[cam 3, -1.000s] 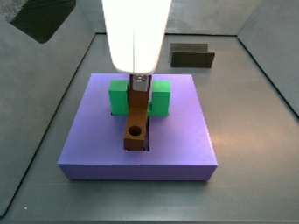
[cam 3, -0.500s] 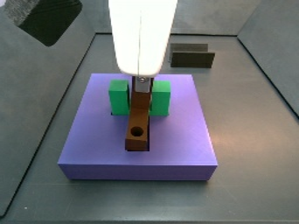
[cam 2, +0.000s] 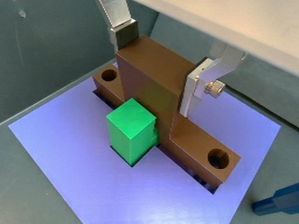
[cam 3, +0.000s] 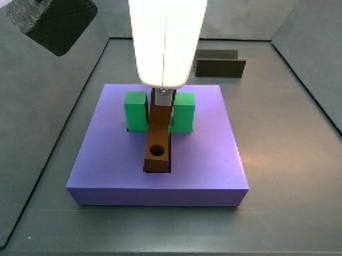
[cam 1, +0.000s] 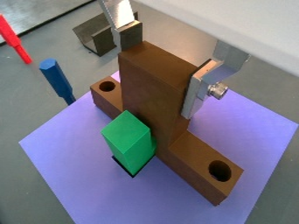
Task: Pick up the brown object. Move up. Move to above the board. Insert the brown object.
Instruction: Insert the brown object.
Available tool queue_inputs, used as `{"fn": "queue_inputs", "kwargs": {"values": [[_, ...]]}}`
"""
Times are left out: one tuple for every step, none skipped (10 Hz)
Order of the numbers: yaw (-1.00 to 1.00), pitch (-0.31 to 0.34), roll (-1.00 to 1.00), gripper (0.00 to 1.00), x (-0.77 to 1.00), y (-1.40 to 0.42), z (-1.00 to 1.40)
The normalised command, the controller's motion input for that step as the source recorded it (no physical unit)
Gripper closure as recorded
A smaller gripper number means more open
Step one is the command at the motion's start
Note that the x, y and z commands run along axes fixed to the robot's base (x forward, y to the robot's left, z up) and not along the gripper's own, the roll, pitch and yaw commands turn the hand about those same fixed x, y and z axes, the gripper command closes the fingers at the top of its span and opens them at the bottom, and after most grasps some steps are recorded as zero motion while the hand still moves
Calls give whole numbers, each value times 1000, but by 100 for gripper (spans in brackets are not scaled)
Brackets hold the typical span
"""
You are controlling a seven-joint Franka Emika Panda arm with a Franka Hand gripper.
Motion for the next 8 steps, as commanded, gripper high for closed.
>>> {"fn": "queue_inputs", "kwargs": {"values": [[57,-11,0,100,80,0,-186],[9,-19,0,100,154,0,-206],[0,-23,-19,100,280,0,-217],[-66,-19,-41,100,340,-9,-203],[-109,-37,-49,100,277,0,-197],[-57,-37,-30,100,169,0,-194],[0,-90,-39,100,0,0,-240],[0,-176,-86,100,0,34,-374]]}}
